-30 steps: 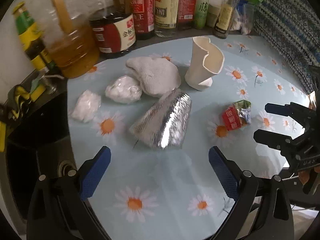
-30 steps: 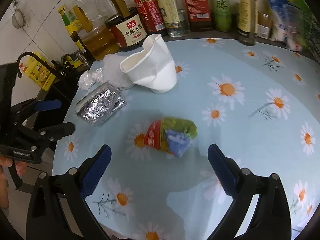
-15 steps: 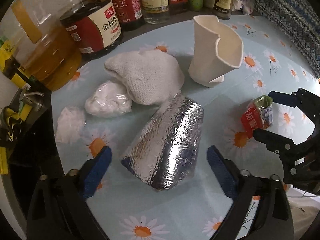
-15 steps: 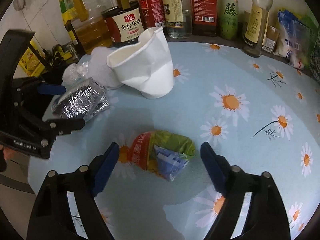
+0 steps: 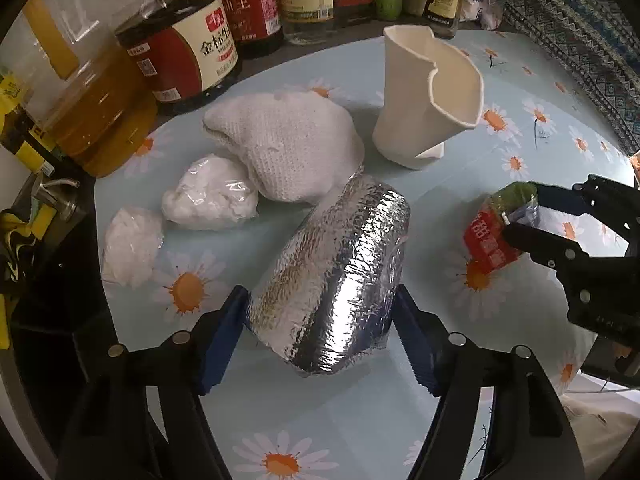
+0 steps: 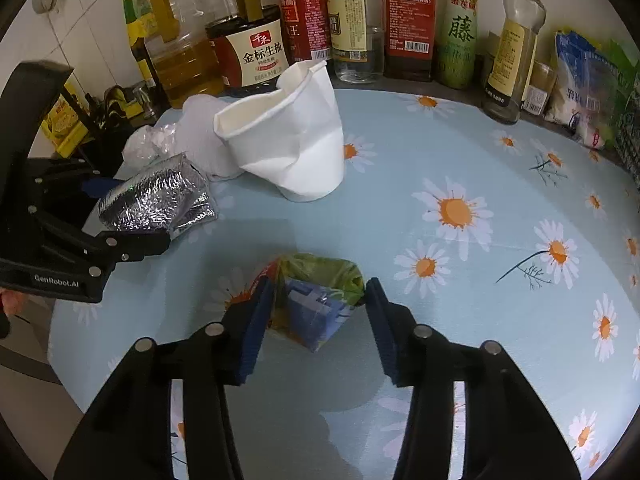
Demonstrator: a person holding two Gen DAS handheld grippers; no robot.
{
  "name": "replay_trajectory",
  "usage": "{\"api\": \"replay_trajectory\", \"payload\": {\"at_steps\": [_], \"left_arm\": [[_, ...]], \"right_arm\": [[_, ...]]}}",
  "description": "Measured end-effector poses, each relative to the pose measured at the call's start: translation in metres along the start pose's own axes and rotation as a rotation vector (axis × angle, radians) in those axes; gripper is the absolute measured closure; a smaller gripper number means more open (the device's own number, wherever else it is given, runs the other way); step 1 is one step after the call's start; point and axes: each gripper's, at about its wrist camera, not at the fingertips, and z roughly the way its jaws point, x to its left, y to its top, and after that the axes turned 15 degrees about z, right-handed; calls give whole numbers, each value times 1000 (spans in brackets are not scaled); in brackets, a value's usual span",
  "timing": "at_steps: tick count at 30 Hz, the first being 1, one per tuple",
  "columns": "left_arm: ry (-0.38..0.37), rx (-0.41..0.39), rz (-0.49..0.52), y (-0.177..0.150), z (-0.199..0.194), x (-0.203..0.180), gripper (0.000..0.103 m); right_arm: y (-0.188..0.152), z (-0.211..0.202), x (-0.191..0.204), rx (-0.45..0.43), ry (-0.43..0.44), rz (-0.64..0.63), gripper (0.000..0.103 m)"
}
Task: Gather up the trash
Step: 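Grasp the foil packet with the left tool while the right tool grasps the green-red snack wrapper, then carry foil packet and snack wrapper down over the black bin and open both tools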
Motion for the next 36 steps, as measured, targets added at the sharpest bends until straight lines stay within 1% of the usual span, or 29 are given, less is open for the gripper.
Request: {"api": "replay_trajectory", "payload": {"at_steps": [1,4,6,11,13,16,18,20,24,28,36], "left_arm": [[-3,-7,-2,0,-2,-1,34],[-4,-21,-3,-2,-7,-3,35],[-3,-25,-5,-3,-9,-4,36],[-4,-32,-16,-7,-14,-5,37],[-1,-38,-22,-7,-15,-5,38],[-2,-46,-37,-9,-17,-3,38],[-3,-47,-40,-8,-18,-4,38],[-4,-52,-45,-9,-20,-5,38],[-6,-59,-61,-13,-23,-8,38],[-7,-71,-73,-16,-29,-10,39],[-8,-103,-105,-28,-45,-17,39]], "right_arm": [[1,0,-2,14,18,18,62],[2,5,-13,67,72,99,62],[2,6,-20,80,112,142,62],[4,6,-27,88,167,195,62],[4,6,-28,89,177,205,62],[1,4,-27,74,171,186,63],[0,4,-28,65,168,186,69],[0,4,-31,75,184,196,73],[0,4,-35,77,204,207,78],[-1,-1,-40,84,231,236,79],[-12,-22,-40,67,234,229,80]]}}
